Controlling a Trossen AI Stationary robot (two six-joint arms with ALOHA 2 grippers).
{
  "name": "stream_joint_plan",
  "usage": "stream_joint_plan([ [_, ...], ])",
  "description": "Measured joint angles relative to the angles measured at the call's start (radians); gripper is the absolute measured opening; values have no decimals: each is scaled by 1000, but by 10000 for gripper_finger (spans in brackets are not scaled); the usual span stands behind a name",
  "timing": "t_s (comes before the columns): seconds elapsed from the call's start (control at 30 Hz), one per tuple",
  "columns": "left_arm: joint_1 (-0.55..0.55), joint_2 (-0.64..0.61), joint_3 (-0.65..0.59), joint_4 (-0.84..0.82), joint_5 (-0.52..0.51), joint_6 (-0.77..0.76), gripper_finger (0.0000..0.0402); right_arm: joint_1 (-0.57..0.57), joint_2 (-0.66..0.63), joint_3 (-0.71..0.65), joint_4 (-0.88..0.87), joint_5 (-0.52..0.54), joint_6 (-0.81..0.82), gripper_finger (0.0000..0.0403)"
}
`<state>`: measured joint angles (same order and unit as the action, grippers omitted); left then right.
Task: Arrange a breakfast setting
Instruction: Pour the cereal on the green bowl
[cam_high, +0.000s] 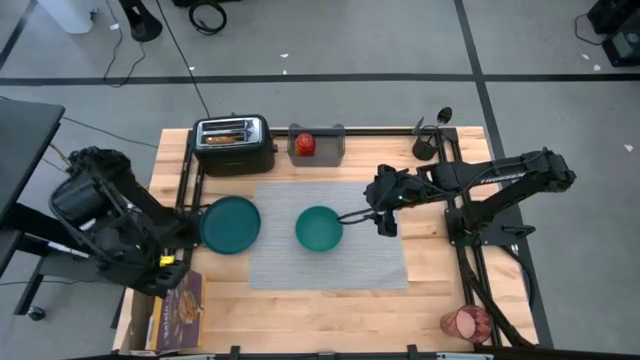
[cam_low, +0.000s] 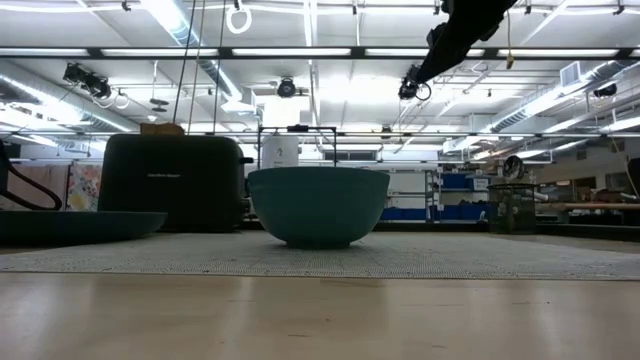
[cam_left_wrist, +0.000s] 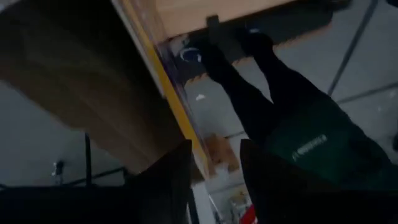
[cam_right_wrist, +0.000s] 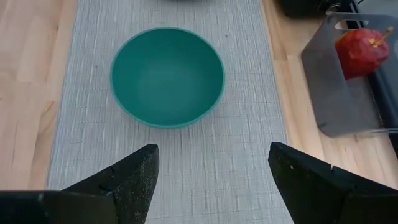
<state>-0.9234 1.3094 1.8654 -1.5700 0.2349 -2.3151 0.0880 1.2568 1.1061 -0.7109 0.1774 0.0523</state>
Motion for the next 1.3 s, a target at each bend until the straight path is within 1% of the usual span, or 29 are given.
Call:
stream_joint_plan([
  [0.13, 11, 0, -87, -2, 116, -3, 168, -19, 0, 0, 0, -23, -29, 307],
  [0.2, 11, 0, -119, 5, 112, -3, 176, -25, 0, 0, 0, -31, -49, 307],
  [0.37, 31, 0, -192, 41, 48, -6, 182, -33, 0, 0, 0, -64, -79, 307],
  [0.43, 39, 0, -228, 54, 48, -6, 179, -32, 0, 0, 0, -75, -110, 307],
  [0.53, 51, 0, -279, 58, 78, -2, 170, -20, 0, 0, 6, -90, -156, 307],
  [0.63, 67, -1, -307, 66, 119, 11, 156, -4, 1, 0, 34, -100, -187, 307],
  [0.77, 69, -2, -314, 58, 122, 17, 120, 24, 1, 0, 88, -101, -213, 307],
  [0.83, 68, -2, -316, 55, 119, 19, 88, 38, 1, 0, 117, -101, -227, 307],
  [0.93, 68, -1, -316, 57, 125, 23, 25, 55, 1, 0, 149, -101, -232, 307],
  [0.97, 67, -1, -316, 57, 132, 26, 14, 57, 1, 0, 155, -101, -232, 307],
  [1.13, 65, 3, -283, 66, 128, 45, 9, 61, 0, 0, 162, -101, -227, 307],
  [1.3, 66, 13, -197, 89, 110, 63, 4, 63, 0, 0, 210, -102, -153, 316],
])
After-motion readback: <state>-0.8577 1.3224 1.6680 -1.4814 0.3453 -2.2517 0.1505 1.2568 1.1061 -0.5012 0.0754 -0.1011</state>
